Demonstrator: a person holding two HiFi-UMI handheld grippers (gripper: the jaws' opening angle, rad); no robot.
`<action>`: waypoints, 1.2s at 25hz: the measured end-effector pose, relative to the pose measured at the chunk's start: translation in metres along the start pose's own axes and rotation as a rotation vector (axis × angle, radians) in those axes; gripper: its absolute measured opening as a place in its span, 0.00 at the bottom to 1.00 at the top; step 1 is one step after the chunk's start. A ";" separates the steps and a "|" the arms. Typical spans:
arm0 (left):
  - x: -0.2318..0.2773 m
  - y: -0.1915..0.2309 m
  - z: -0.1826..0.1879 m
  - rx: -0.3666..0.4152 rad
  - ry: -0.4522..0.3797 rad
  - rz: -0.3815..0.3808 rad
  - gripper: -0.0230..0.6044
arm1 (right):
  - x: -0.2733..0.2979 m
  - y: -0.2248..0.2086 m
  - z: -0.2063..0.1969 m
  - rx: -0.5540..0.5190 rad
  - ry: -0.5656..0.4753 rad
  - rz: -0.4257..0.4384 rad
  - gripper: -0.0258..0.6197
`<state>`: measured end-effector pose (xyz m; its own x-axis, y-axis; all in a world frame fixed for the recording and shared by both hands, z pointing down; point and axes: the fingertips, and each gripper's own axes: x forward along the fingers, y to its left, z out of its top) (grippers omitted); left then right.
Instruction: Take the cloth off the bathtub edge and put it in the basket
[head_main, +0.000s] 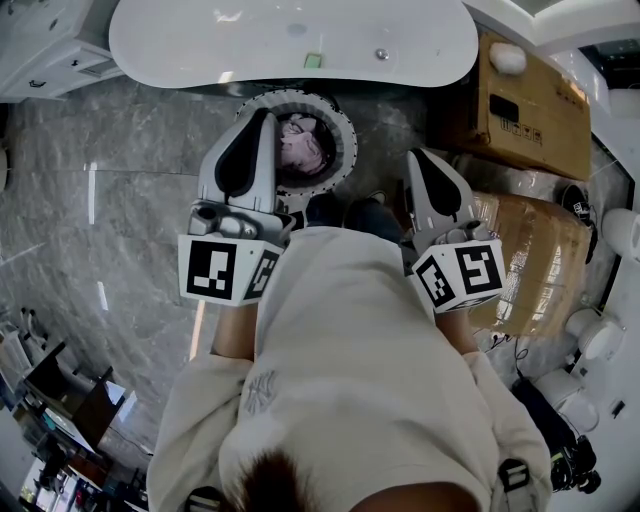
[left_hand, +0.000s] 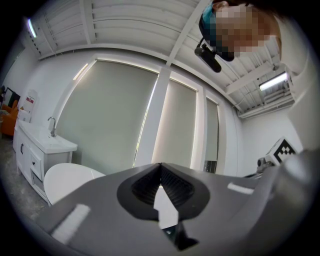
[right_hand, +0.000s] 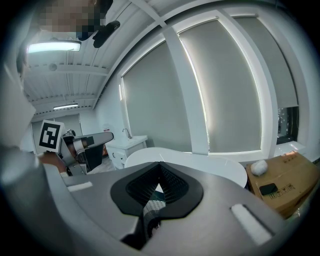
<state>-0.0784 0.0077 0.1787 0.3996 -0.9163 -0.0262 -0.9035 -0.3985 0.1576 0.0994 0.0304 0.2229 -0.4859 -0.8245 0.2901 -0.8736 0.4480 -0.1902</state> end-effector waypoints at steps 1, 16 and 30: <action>0.000 0.000 -0.001 -0.001 0.000 0.000 0.05 | 0.000 0.000 0.000 0.000 0.000 -0.001 0.04; 0.004 0.005 0.000 -0.005 0.000 -0.007 0.05 | 0.004 0.003 0.002 -0.016 0.006 0.006 0.04; 0.008 0.007 -0.002 -0.013 0.005 -0.015 0.05 | 0.008 0.005 0.003 -0.015 0.006 0.004 0.04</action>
<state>-0.0817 -0.0023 0.1813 0.4136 -0.9102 -0.0237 -0.8956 -0.4113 0.1696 0.0909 0.0253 0.2213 -0.4895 -0.8205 0.2953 -0.8719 0.4563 -0.1776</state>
